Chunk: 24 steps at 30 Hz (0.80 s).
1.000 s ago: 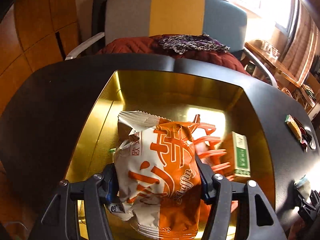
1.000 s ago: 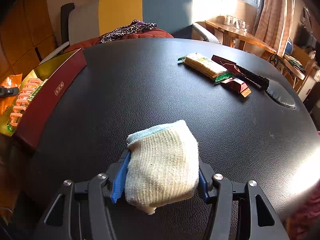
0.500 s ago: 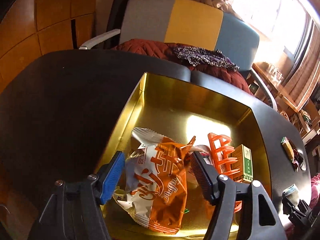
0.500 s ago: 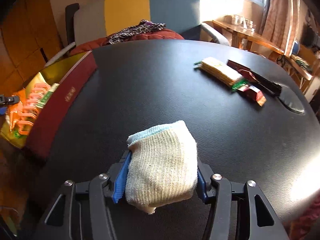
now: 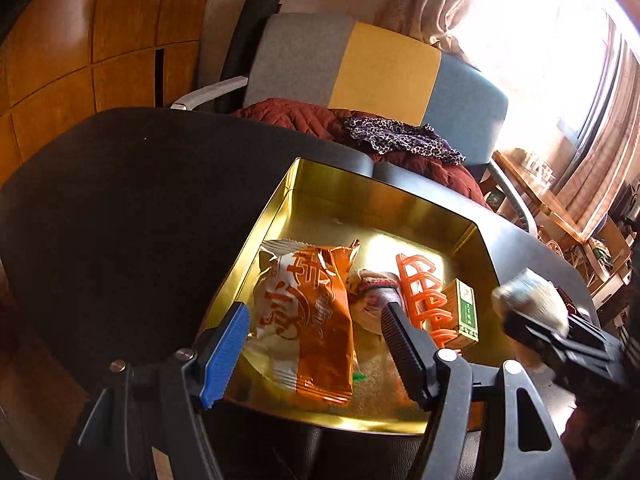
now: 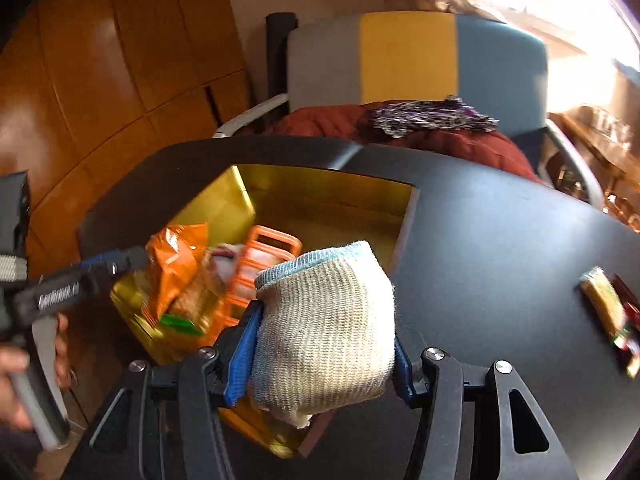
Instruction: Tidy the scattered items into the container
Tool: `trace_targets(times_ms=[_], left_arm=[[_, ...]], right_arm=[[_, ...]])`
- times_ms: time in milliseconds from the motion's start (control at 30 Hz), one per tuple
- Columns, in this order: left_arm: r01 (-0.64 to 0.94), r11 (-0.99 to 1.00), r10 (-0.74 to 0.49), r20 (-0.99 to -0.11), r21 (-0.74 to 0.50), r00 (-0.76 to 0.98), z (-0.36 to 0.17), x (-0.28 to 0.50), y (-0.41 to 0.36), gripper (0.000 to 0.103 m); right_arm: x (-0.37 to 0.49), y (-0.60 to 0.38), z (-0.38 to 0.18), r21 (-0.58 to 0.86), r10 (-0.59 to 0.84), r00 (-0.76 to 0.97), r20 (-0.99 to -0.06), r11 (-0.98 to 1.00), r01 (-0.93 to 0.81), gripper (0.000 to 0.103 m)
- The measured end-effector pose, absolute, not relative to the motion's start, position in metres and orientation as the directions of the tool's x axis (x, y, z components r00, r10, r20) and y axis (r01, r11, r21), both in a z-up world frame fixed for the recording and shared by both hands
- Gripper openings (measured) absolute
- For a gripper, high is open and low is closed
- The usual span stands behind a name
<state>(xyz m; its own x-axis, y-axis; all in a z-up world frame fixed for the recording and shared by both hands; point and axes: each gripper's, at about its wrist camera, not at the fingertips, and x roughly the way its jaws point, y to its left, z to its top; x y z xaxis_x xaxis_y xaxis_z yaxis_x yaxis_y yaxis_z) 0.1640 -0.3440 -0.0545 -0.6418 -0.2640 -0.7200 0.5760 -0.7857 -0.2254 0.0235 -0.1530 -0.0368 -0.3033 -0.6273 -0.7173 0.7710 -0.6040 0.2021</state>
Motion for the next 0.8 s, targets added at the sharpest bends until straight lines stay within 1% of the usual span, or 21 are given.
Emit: trace_targets(times_ms=[100,267,433,600,667,733,800], left_arm=[[0.571,-0.787,-0.255,-0.721,-0.232,-0.644,-0.055,0.168,-0.342,0.07],[0.58,-0.778,-0.253,-0.724,-0.243,-0.642,-0.056,0.174,-0.344,0.07],[0.577,-0.78,-0.252,-0.722,-0.242,-0.644,-0.054,0.175,-0.34,0.07],[0.526,-0.826,-0.244,-0.713,-0.202,-0.657,-0.045,0.165,-0.316,0.07],[0.497,-0.845,-0.226,-0.709,-0.198,-0.668,-0.041,0.159,-0.307,0.07],[0.457,-0.864,-0.19,-0.705,-0.21,-0.683,-0.038,0.151,-0.296,0.07],[0.418,-0.884,-0.16,-0.704,-0.21,-0.692,-0.035,0.143,-0.284,0.07]], right_arm=[[0.019,-0.182,-0.043,0.246,-0.633,-0.258,-0.729,-0.595,0.765,0.057],[0.018,-0.21,-0.057,0.251,-0.611,-0.236,-0.755,-0.603,0.757,0.06],[0.015,-0.2,-0.057,0.273,-0.624,-0.241,-0.743,-0.612,0.742,0.068],[0.009,-0.16,-0.046,0.327,-0.66,-0.272,-0.701,-0.635,0.7,0.069],[0.004,-0.135,-0.043,0.35,-0.673,-0.301,-0.676,-0.652,0.673,0.072],[-0.006,-0.107,-0.042,0.351,-0.66,-0.346,-0.666,-0.687,0.636,0.073],[-0.023,-0.076,-0.047,0.314,-0.608,-0.412,-0.679,-0.747,0.585,0.074]])
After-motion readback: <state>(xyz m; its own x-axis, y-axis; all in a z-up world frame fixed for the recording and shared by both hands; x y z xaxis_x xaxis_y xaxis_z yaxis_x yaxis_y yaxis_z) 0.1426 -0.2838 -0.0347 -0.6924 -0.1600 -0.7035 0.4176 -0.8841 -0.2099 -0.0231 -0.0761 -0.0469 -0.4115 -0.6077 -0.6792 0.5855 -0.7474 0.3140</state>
